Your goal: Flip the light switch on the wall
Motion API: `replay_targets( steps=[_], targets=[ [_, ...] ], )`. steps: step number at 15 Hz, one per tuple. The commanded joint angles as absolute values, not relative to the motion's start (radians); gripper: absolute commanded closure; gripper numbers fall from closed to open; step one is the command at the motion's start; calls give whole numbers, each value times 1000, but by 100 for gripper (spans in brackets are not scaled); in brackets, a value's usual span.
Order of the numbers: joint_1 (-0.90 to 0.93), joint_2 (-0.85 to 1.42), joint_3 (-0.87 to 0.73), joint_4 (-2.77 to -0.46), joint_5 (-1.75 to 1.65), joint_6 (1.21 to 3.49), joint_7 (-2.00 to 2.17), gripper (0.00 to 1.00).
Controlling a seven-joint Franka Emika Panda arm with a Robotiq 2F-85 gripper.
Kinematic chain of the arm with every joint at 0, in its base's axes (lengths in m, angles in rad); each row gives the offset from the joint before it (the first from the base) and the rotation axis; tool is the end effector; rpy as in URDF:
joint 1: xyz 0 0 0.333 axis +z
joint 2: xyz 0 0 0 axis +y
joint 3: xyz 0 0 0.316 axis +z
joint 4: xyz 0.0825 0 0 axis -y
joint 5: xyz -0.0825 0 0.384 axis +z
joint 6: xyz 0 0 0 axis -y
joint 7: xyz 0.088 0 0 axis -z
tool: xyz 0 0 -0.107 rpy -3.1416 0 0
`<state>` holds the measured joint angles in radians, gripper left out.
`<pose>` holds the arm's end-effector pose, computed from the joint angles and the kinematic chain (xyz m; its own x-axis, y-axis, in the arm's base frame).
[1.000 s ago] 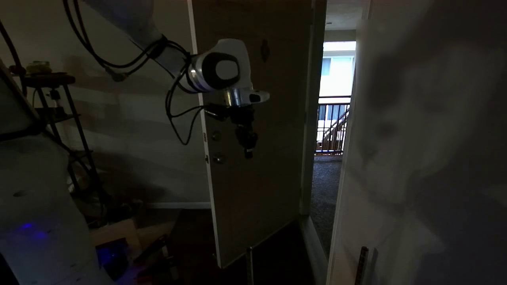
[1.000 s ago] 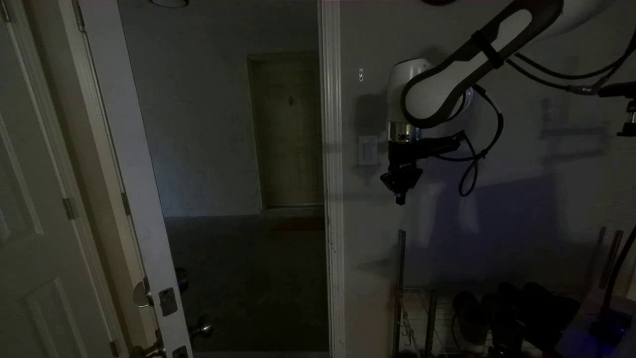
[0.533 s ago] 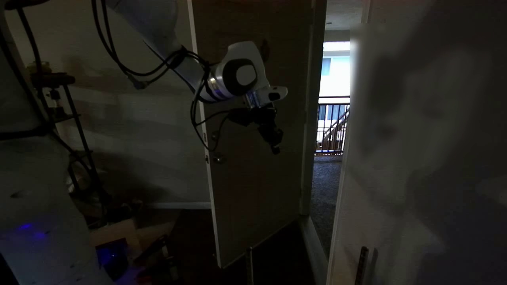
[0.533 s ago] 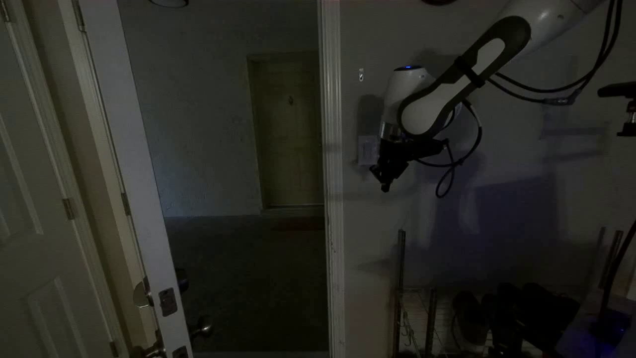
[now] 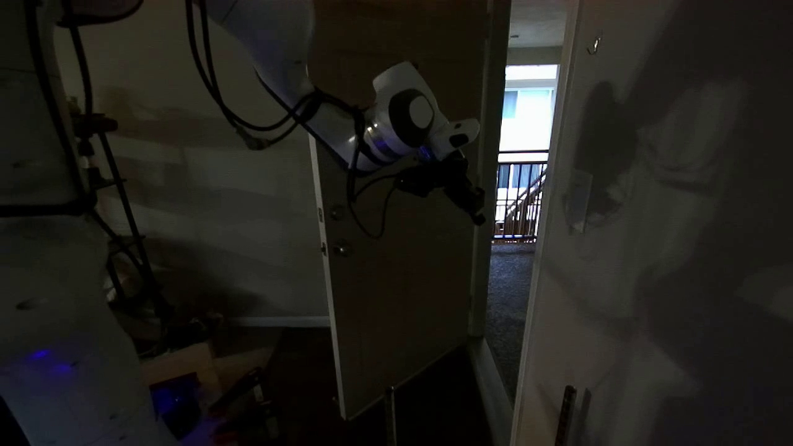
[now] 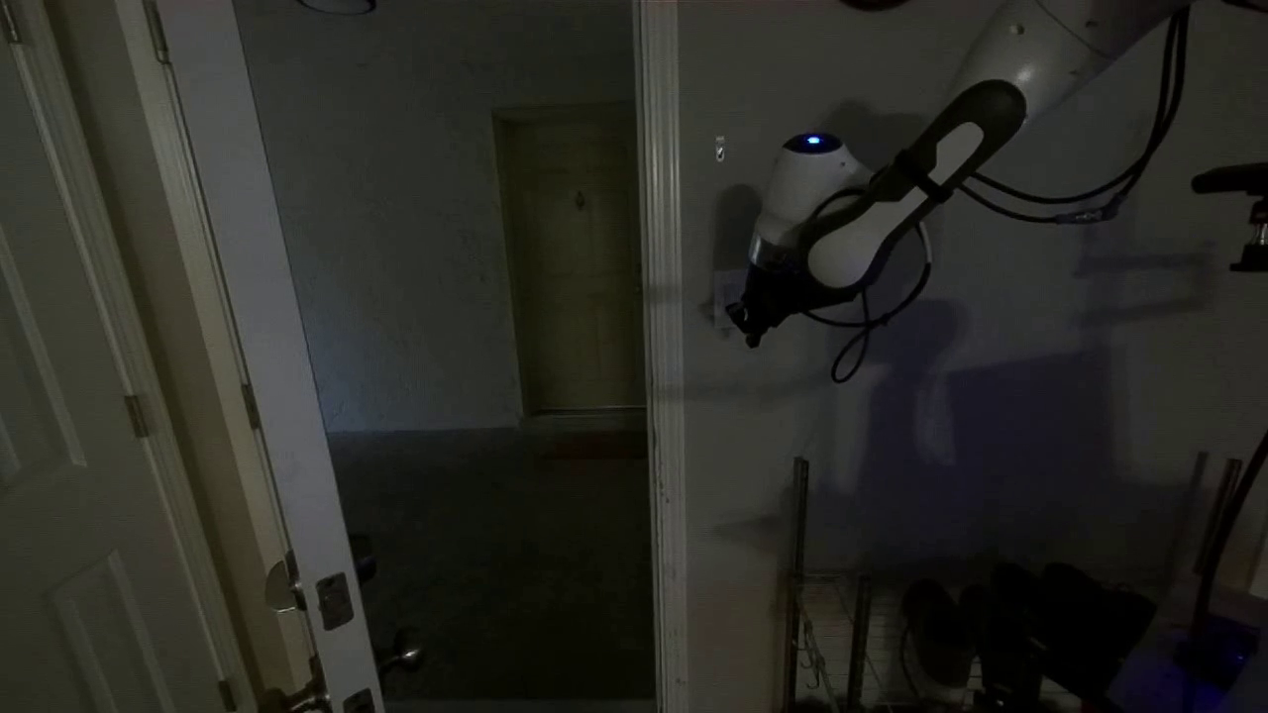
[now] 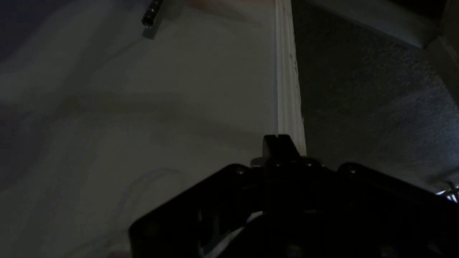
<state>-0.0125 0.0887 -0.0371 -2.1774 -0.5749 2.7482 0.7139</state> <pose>0.5817 -0.0067 0.3988 0.8165 -0.2088 0.5383 -0.3019 -0.9491 0.0898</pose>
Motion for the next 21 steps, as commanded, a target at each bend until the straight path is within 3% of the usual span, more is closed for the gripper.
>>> replay_targets(
  steps=[1, 21],
  targets=[
    [-5, 151, -69, -2096, -702, 2777, 853, 94],
    [35, 324, -161, -1805, -996, 2727, 1187, 94]
  ],
)
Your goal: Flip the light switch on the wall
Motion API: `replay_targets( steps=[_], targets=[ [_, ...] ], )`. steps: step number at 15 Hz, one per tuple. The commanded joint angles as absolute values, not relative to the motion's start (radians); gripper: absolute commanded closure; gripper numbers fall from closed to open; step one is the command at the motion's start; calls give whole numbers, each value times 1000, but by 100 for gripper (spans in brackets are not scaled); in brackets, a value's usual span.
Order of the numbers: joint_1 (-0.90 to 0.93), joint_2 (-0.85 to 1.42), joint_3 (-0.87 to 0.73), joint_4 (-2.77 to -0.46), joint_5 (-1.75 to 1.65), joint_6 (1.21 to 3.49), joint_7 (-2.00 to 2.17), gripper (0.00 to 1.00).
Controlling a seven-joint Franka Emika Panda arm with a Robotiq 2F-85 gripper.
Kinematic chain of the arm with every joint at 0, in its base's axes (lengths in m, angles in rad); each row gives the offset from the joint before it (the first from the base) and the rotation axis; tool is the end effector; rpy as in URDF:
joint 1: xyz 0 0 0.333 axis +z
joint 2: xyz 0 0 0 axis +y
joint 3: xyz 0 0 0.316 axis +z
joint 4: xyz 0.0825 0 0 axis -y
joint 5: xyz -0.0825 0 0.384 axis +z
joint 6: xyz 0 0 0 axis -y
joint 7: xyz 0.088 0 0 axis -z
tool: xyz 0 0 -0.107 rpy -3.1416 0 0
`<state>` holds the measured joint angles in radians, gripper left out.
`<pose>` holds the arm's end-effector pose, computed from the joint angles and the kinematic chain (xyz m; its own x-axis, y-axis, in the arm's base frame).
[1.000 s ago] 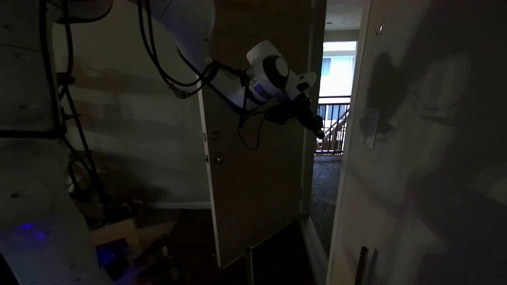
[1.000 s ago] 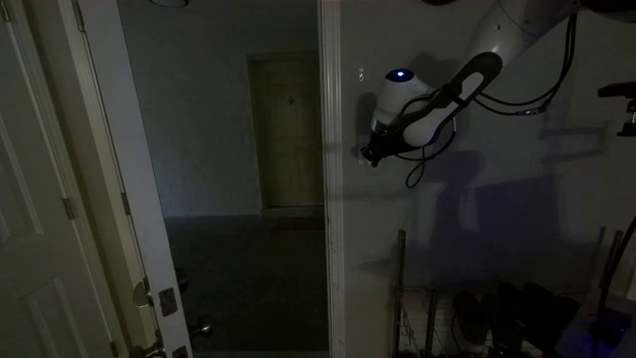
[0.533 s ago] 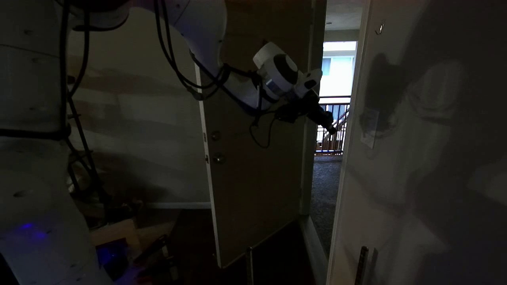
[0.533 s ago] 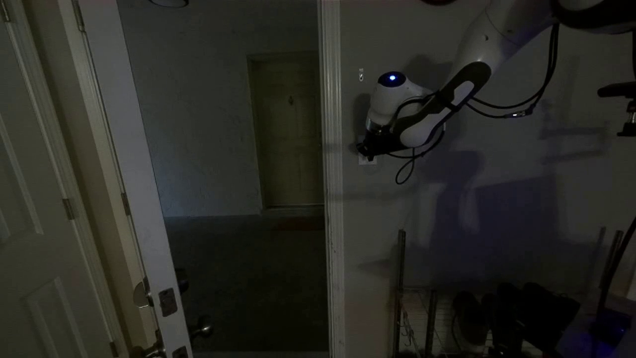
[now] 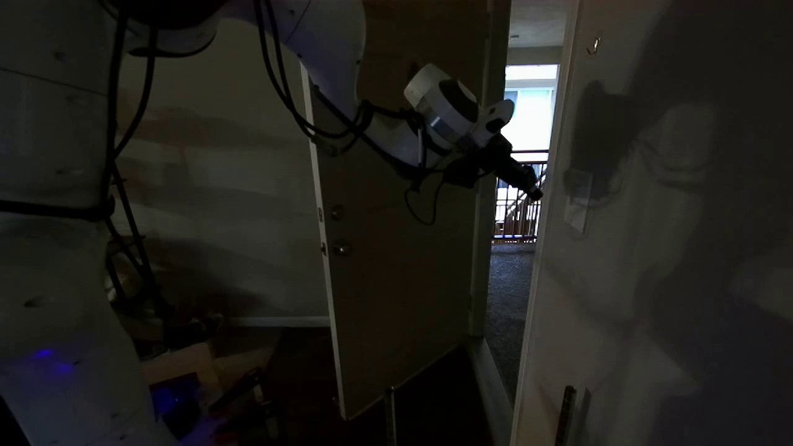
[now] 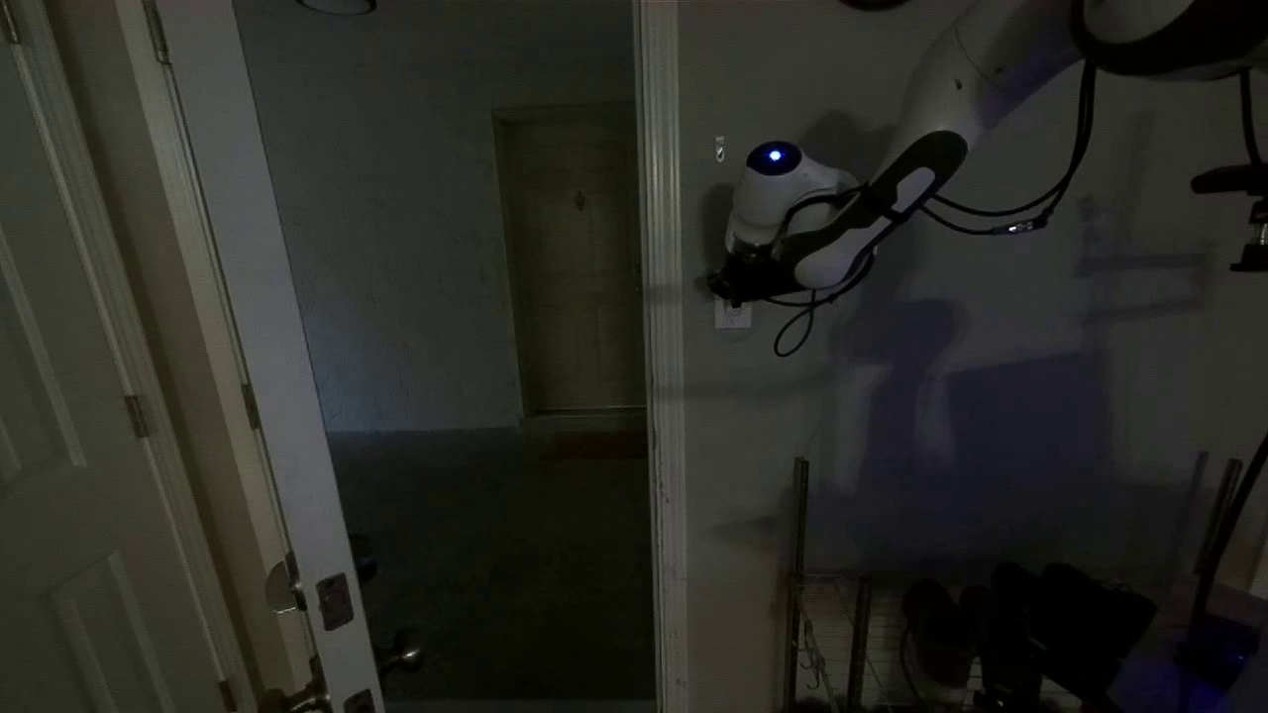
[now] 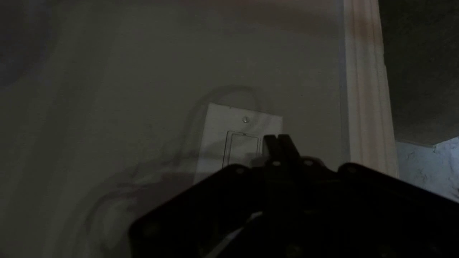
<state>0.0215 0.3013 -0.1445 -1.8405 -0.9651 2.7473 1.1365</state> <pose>0.6637 -0.0407 0.4202 0.6327 -0.2410 0.7359 -0.4692 -0.8753 0.1167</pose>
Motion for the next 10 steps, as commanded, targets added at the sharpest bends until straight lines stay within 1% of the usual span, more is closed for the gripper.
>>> replay_targets(
  steps=[1, 10],
  targets=[
    [35, 331, -164, -1794, -994, 2725, 1189, 94],
    [29, 393, -170, -1695, -965, 2681, 1185, 94]
  ],
)
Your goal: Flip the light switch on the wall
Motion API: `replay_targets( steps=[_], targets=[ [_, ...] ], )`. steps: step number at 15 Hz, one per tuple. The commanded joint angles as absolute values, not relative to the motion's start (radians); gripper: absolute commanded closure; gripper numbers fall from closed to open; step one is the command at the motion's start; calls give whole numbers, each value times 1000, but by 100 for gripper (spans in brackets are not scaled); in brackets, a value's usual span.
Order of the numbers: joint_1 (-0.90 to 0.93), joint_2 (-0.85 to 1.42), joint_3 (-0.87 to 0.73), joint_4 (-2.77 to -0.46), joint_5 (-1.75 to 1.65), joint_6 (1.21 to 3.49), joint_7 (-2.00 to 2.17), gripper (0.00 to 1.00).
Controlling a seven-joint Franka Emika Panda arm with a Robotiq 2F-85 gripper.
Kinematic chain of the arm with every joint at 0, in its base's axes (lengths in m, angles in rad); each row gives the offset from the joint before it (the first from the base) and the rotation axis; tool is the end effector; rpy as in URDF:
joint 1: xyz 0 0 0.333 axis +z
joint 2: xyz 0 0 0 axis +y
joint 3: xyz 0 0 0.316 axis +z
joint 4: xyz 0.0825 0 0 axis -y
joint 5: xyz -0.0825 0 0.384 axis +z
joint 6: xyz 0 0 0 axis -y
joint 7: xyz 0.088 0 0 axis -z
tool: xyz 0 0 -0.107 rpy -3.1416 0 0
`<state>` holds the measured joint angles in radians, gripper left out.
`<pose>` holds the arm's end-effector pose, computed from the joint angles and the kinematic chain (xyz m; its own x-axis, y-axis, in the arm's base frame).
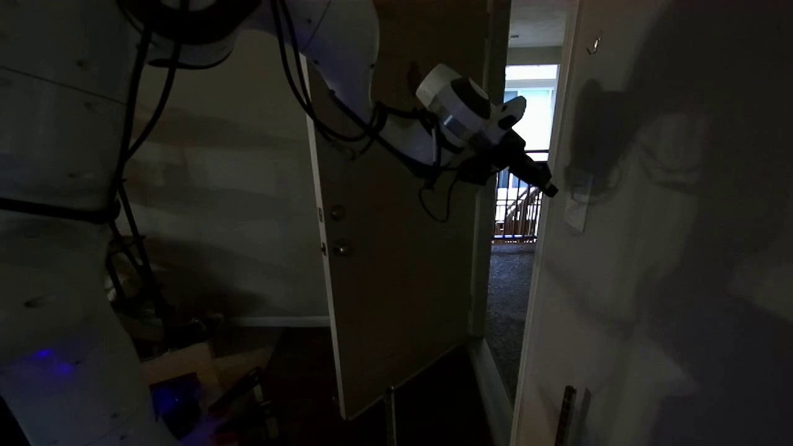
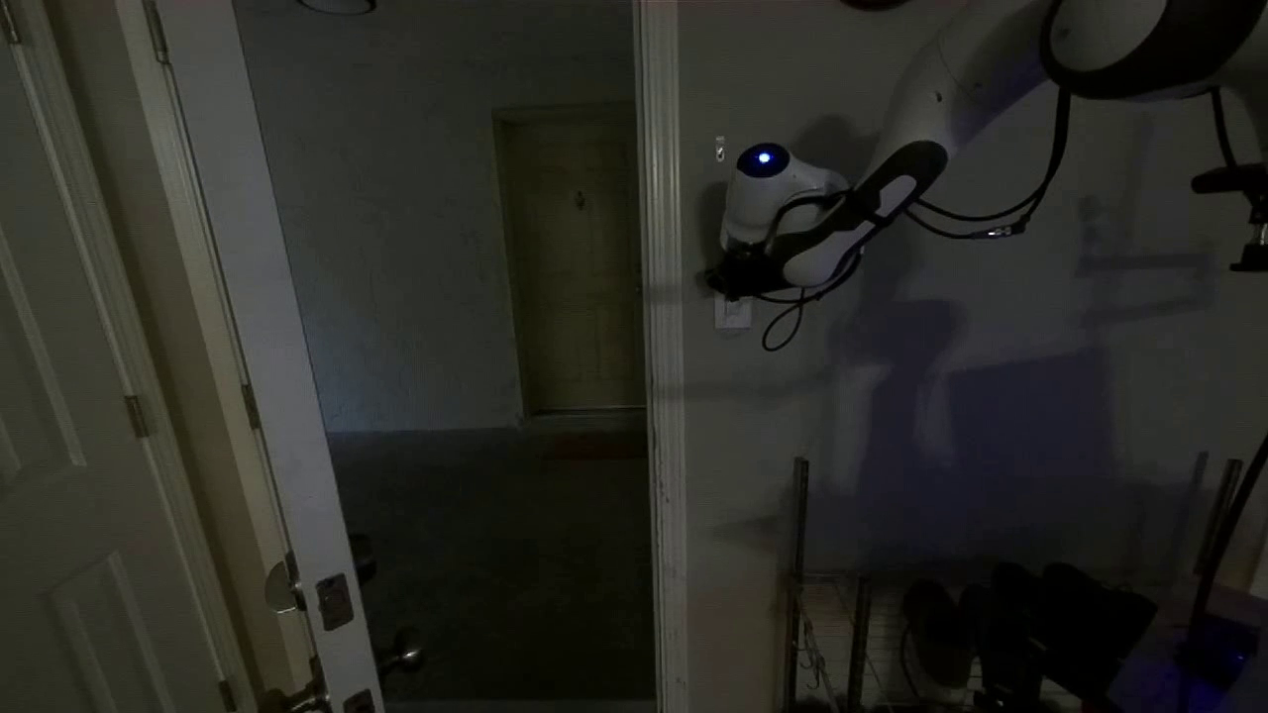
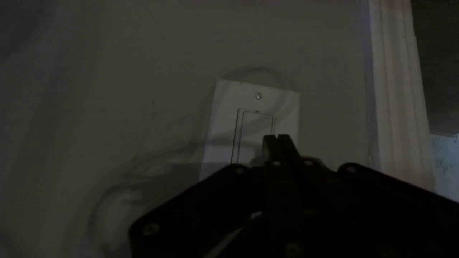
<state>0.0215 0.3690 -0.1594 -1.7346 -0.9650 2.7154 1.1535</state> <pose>0.6877 -0.0529 0.4247 0.6024 -0.2527 0.7571 -0.5097 -0.8518 0.1213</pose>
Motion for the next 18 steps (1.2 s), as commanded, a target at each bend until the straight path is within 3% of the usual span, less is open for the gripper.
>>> replay_targets(
  steps=[1, 18],
  targets=[
    [26, 396, -168, -1688, -959, 2674, 1183, 94],
    [25, 497, -185, -1530, -818, 2618, 1146, 94]
  ],
)
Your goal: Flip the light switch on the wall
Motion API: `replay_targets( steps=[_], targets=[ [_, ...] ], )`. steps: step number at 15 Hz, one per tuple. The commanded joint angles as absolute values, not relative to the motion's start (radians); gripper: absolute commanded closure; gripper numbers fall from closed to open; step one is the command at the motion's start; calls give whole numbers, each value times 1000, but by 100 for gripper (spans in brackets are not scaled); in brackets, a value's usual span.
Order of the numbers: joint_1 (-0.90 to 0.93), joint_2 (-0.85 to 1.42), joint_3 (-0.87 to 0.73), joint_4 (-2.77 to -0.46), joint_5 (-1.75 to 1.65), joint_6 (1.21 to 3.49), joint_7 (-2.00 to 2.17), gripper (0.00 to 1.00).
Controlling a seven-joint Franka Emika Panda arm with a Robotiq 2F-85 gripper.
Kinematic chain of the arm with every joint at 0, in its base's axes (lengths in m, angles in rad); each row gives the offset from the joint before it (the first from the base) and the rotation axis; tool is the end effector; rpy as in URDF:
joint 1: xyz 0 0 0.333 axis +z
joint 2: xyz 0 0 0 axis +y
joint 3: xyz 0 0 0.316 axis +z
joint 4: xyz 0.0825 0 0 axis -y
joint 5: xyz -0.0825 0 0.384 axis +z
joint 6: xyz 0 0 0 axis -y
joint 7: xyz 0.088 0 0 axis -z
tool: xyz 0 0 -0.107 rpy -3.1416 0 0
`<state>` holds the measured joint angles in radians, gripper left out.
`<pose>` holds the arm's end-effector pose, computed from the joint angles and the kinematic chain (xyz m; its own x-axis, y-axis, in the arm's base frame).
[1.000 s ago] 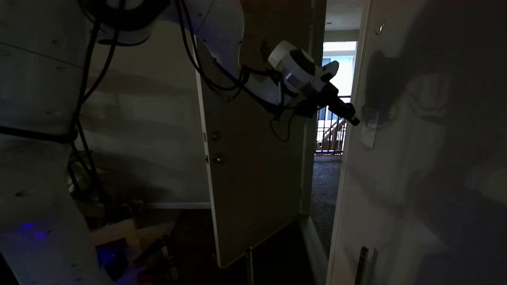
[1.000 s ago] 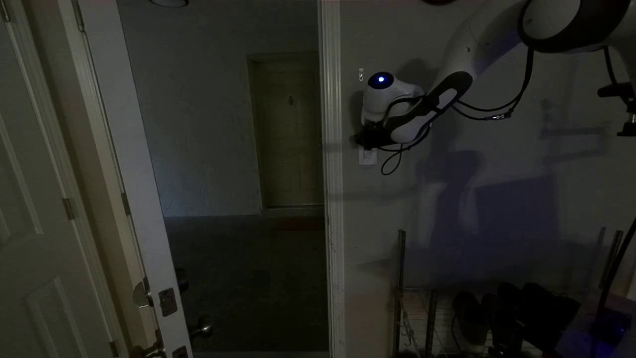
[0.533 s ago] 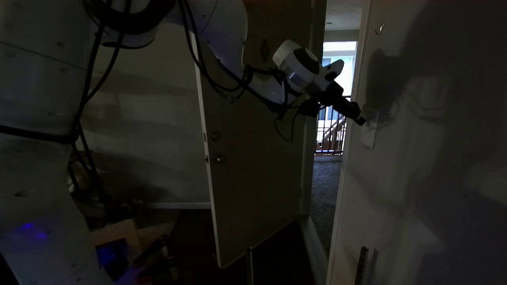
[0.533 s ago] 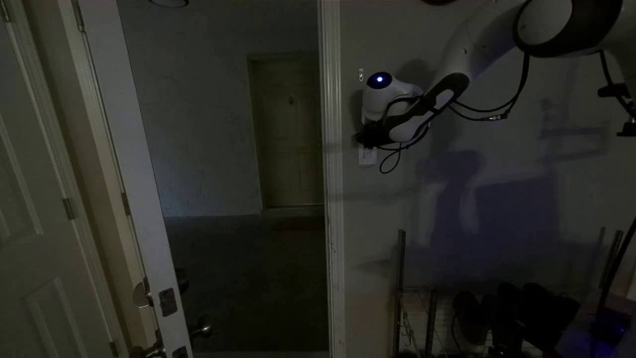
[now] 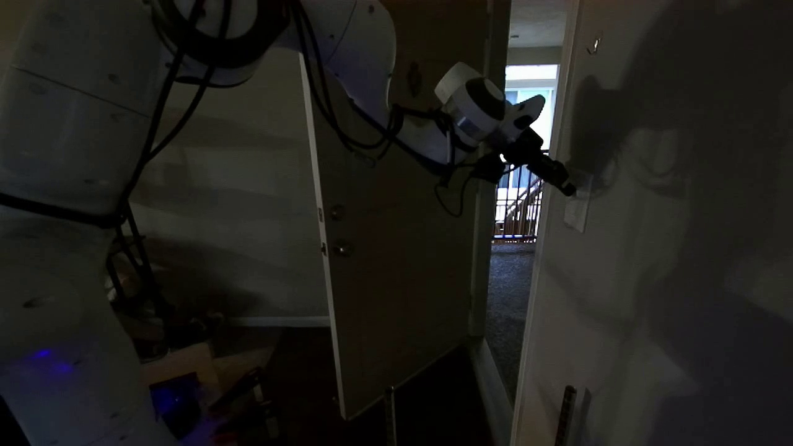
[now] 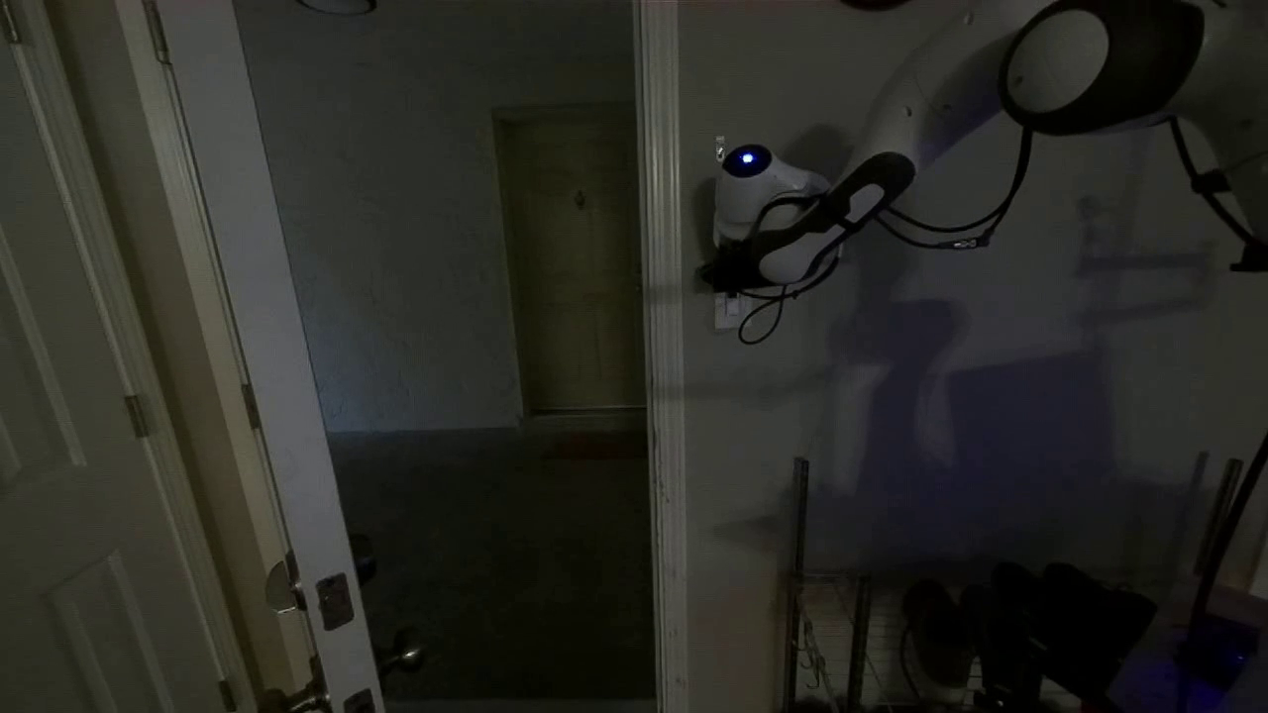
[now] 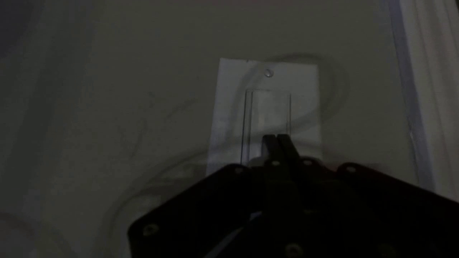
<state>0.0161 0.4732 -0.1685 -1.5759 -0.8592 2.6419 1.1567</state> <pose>0.7215 -0.0701 0.4280 0.5503 -0.3500 0.7580 -0.6025 -0.7950 0.0703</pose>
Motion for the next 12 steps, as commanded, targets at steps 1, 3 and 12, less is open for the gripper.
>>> replay_targets(
  steps=[1, 3, 12],
  targets=[
    [29, 499, -193, -1523, -816, 2610, 1154, 94],
    [33, 500, -201, -1514, -806, 2597, 1158, 95],
    [51, 499, -225, -1519, -818, 2590, 1170, 95]
  ],
)
